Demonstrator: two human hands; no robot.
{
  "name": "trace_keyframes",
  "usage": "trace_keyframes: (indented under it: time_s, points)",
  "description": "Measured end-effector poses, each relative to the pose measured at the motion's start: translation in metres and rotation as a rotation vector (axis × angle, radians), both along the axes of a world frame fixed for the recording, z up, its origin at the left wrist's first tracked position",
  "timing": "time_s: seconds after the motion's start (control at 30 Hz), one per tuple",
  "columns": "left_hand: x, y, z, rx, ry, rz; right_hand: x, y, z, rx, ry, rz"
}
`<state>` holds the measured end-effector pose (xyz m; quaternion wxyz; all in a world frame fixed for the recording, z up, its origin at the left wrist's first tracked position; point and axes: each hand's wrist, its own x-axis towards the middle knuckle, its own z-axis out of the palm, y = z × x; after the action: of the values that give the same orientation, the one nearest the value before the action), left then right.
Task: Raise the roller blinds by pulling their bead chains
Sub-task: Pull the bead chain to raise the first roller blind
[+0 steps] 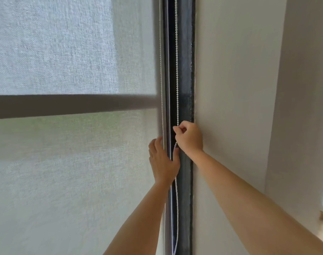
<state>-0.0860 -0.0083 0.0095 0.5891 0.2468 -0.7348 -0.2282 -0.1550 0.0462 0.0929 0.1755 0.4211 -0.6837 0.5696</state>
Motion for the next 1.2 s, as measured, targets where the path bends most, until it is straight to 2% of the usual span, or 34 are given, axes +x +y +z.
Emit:
trace_keyframes:
  time_s: [0.2, 0.27, 0.37, 0.43, 0.5, 0.57, 0.63, 0.7, 0.73, 0.83, 0.87, 0.93, 1.0, 1.1, 1.2]
  points:
    - [0.035, 0.005, 0.046, 0.073, 0.279, -0.177, 0.007, 0.021, -0.011, -0.099, 0.000, 0.053]
    - [0.042, 0.016, 0.080, 0.081, 0.268, -0.332, 0.024, 0.025, -0.018, -0.144, -0.008, 0.124]
    - [0.039, 0.028, 0.144, 0.083, 0.148, -0.485, 0.056, 0.024, -0.028, -0.190, -0.053, 0.224]
    - [0.038, 0.034, 0.181, 0.152, 0.151, -0.561, 0.076, 0.021, -0.033, -0.218, -0.099, 0.291]
    - [0.039, 0.038, 0.198, 0.149, 0.250, -0.479, 0.090, 0.017, -0.035, -0.232, -0.122, 0.415]
    - [0.046, 0.038, 0.193, 0.014, 0.330, -0.317, 0.088, 0.015, -0.039, -0.178, -0.136, 0.473]
    - [0.058, 0.034, 0.183, -0.080, 0.399, -0.293, 0.075, 0.017, -0.040, -0.202, -0.152, 0.389]
    - [0.073, 0.023, 0.184, -0.102, 0.424, -0.267, 0.057, 0.015, -0.034, -0.356, -0.168, 0.243]
    - [0.080, 0.016, 0.185, -0.099, 0.431, -0.248, 0.050, 0.012, -0.028, -0.357, -0.169, 0.187]
    - [0.097, 0.006, 0.185, -0.126, 0.420, -0.200, 0.051, -0.003, -0.001, -0.146, -0.272, 0.237]
    - [0.100, 0.005, 0.184, -0.141, 0.414, -0.189, 0.054, -0.009, 0.008, -0.150, -0.351, 0.295]
    - [0.108, 0.001, 0.183, -0.168, 0.412, -0.165, 0.065, -0.013, 0.027, -0.313, -0.540, 0.435]
    - [0.116, -0.005, 0.183, -0.184, 0.404, -0.143, 0.072, -0.008, 0.035, -0.517, -0.627, 0.522]
    - [0.124, -0.016, 0.180, -0.197, 0.388, -0.105, 0.082, 0.007, 0.029, -0.720, -0.587, 0.603]
    - [0.127, -0.025, 0.179, -0.182, 0.344, -0.065, 0.100, 0.023, 0.012, -0.738, -0.550, 0.681]
